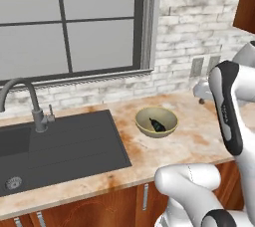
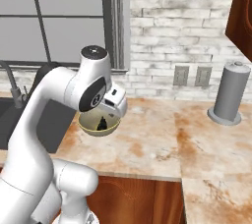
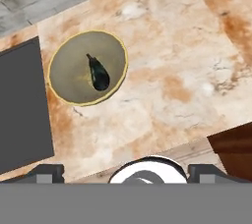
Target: Move the glass cup from next to the sink to the open cabinet. Then, move the bowl with the eggplant to the fridge to clear the area for faucet cleaning.
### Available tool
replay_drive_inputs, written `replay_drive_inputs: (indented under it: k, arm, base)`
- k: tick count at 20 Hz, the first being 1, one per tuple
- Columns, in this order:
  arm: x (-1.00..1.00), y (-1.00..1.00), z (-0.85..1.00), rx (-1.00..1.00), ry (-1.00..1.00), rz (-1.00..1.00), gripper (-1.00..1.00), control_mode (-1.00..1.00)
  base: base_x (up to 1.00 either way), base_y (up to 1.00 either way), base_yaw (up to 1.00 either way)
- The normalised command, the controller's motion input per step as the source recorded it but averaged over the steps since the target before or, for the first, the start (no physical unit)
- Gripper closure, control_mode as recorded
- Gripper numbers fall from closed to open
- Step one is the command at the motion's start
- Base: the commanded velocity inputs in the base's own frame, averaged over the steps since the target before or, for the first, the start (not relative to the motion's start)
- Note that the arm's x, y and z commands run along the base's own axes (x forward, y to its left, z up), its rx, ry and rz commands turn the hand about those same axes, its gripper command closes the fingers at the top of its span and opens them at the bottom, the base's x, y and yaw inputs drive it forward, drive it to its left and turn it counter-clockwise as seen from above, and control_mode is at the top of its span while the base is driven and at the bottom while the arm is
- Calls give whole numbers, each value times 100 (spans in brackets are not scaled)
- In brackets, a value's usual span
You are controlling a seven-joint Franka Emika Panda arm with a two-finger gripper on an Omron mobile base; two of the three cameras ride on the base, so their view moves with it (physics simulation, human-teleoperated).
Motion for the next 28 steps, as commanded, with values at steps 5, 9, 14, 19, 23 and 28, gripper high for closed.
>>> replay_drive_inputs:
  k: [5, 9, 14, 19, 23, 28]
  arm:
    - [73, 30, -10, 1, 0, -1, -100, -100]
    - [89, 14, -28, 6, 0, -3, -100, -100]
    - [35, -3, -30, 0, 2, -5, -100, -100]
    - [1, -2, -38, 0, 9, 0, -100, -100]
    - [5, -9, -72, 1, 0, 0, -100, -100]
    - [25, -12, -50, 8, 0, 0, -100, -100]
  base:
    - [0, 0, 0]
    - [0, 0, 0]
    - [0, 0, 0]
    - [0, 0, 0]
    - [0, 0, 0]
    - [0, 0, 0]
